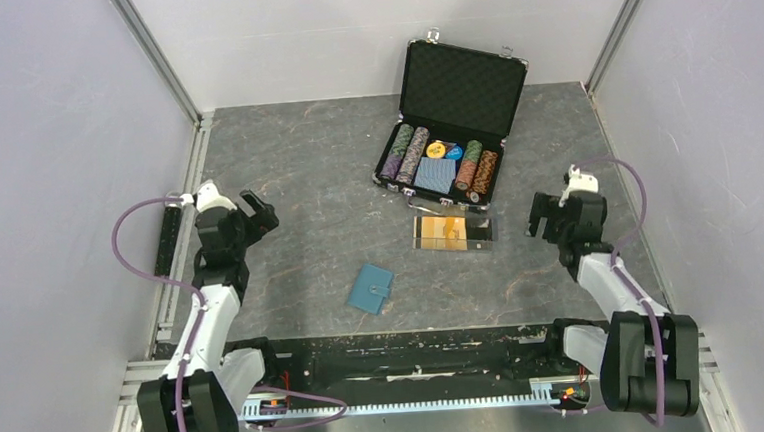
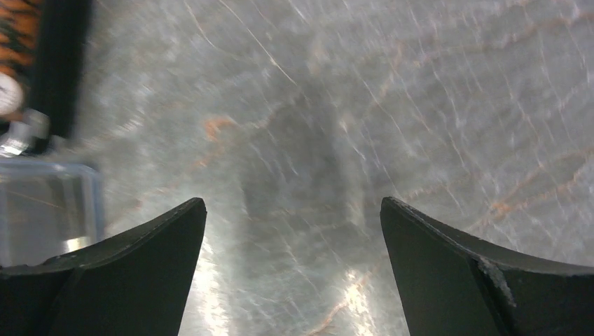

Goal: Put the credit cards into the card holder
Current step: Reset both arms

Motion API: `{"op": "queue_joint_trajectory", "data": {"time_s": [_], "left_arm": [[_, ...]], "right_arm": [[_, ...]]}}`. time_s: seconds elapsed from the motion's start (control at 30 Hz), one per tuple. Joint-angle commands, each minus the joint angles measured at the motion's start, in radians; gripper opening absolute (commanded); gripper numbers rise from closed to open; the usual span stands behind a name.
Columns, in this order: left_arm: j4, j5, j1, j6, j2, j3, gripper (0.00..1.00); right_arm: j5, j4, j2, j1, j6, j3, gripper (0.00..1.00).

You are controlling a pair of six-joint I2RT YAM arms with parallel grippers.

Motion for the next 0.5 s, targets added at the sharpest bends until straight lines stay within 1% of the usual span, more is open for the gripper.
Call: {"op": "queue_joint_trajectory", "data": {"time_s": [0.0,0.1,0.17,0.23,0.3,0.33,0.37,0.4,0.47], "left_arm": [[0.182,-0.092,-0.006,0.208,-0.001,-0.056,1.0],[0.214,-0.063,-0.01,0.237,0.036,-0.1,1.0],[0.27,-0.082,-0.01,0.239,0.065,-0.131,1.0],[0.354,-0.096,-0.01,0.264,0.089,-0.166,1.0],[0.424,-0.091,-0.012,0.322,0.113,-0.203,1.0],[0.474,-0.099,-0.012,0.332,0.128,-0.224,1.0],[0.508,-0.125,-0.011,0.331,0.144,-0.226,1.0],[0.536,-0.12,-0.011,0.339,0.158,-0.226,1.0],[0.64,-0.097,-0.011,0.363,0.192,-0.24,1.0]], "right_arm": [[0.133,0.365,-0.047,-0.005,-0.061,-0.179,0.98],[0.167,0.56,-0.039,-0.005,-0.058,-0.291,0.98],[0.191,0.689,-0.021,-0.005,-0.048,-0.361,0.98],[0.175,0.805,-0.001,-0.004,-0.071,-0.406,0.98],[0.127,0.954,0.031,-0.004,-0.093,-0.467,0.98],[0.122,1.002,0.046,-0.005,-0.093,-0.482,0.98],[0.118,1.006,0.055,-0.004,-0.093,-0.476,0.98],[0.11,1.025,0.067,-0.003,-0.128,-0.473,0.98],[0.117,1.083,0.095,-0.003,-0.134,-0.472,0.98]]}}
